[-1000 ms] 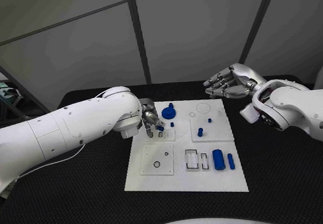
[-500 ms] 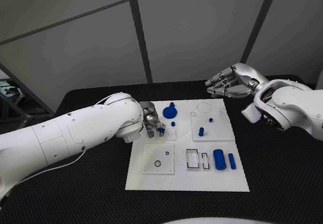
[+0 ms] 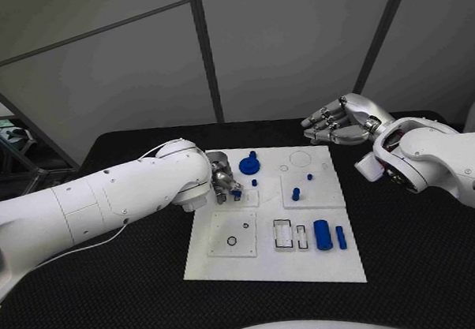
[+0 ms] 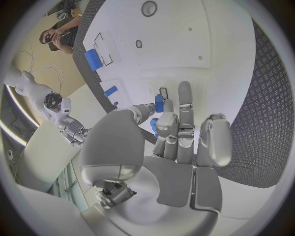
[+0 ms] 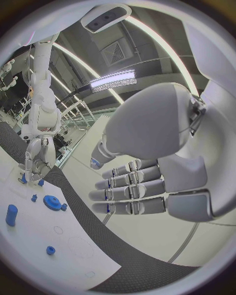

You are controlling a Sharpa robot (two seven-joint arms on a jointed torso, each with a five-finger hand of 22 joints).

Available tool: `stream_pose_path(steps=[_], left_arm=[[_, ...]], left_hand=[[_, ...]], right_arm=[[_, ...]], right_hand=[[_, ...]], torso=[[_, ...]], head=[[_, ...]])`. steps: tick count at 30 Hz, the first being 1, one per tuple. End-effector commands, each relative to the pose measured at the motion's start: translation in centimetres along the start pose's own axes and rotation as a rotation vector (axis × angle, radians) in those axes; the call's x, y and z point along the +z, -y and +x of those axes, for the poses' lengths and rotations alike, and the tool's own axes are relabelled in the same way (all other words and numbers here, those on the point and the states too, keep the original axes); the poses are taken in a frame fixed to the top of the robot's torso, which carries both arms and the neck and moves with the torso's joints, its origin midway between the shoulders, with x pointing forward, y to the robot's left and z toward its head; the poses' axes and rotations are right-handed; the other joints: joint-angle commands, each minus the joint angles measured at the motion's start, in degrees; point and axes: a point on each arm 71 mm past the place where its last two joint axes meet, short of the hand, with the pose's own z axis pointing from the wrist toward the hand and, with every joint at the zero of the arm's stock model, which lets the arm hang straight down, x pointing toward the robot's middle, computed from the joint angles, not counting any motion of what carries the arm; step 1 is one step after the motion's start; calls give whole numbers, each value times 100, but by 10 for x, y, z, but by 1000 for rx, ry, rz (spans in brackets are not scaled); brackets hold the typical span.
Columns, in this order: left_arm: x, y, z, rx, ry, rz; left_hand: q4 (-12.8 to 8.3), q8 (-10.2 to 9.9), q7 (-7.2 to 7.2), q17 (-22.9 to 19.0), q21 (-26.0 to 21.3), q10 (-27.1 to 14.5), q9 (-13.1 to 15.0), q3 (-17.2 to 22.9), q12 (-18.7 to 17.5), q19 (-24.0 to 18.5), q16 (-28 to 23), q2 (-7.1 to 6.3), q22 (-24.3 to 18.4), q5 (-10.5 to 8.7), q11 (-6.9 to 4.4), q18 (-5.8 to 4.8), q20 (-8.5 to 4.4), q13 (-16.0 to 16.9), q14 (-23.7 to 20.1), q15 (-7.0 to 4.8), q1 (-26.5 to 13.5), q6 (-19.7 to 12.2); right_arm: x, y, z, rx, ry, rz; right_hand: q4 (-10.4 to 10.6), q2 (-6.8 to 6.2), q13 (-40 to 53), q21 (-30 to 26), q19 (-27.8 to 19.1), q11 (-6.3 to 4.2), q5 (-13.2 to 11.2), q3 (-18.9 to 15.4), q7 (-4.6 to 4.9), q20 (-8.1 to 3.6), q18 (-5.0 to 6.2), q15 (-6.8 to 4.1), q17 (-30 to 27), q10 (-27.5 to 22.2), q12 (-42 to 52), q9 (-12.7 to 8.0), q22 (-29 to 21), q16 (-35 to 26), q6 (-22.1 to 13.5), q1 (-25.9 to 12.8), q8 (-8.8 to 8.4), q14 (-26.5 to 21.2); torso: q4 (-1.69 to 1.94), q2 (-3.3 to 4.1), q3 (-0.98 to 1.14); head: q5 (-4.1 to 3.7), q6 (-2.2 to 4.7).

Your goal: Assemble the parts on the task board

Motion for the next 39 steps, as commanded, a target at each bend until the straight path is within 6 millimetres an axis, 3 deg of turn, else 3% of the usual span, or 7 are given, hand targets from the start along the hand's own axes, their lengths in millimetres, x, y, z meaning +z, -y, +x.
stream_pose_path(steps=[1, 32, 39], left_arm=[[0, -1, 1, 38, -22, -15], [1, 0, 4, 83, -45, -32], [1, 0, 4, 91, -55, -34]], left_hand=[[-812, 25, -29, 7, 33, 46, 1, 842, 23, 33, -31, -18, 10, -4, 5, 70, -8, 9, 34, 4, -68, -3], [-839, 35, -50, 21, 47, 85, 23, 744, 56, 54, -35, -3, 44, -24, -8, 63, -10, 29, 43, -1, -146, 6], [-801, 6, -104, 49, 49, 109, 7, 350, 99, 69, -47, -4, 72, -39, -30, 57, -14, 59, 48, -13, -343, 85]], right_arm=[[1, -2, 0, 3, 2, -9], [2, -2, 0, 3, -2, -11], [2, -2, 1, 3, -3, -10]], right_hand=[[5, 4, -6, -13, -2, 29, 18, -3, 9, 44, 13, 49, -9, -18, -16, 1, -10, -39, -49, -49, -32, 6], [18, 12, -5, -30, 5, 31, 17, -6, 11, 49, 14, 52, -18, -23, -15, 1, -22, -41, -55, -77, -31, 6], [24, 14, -5, -38, 8, 32, 17, -8, 12, 50, 14, 54, -22, -26, -14, 1, -28, -42, -58, -89, -30, 6]], torso=[[5, -1, 0], [5, 4, 4], [3, 4, 5]], head=[[-4, -5], [6, -45], [6, -51]])
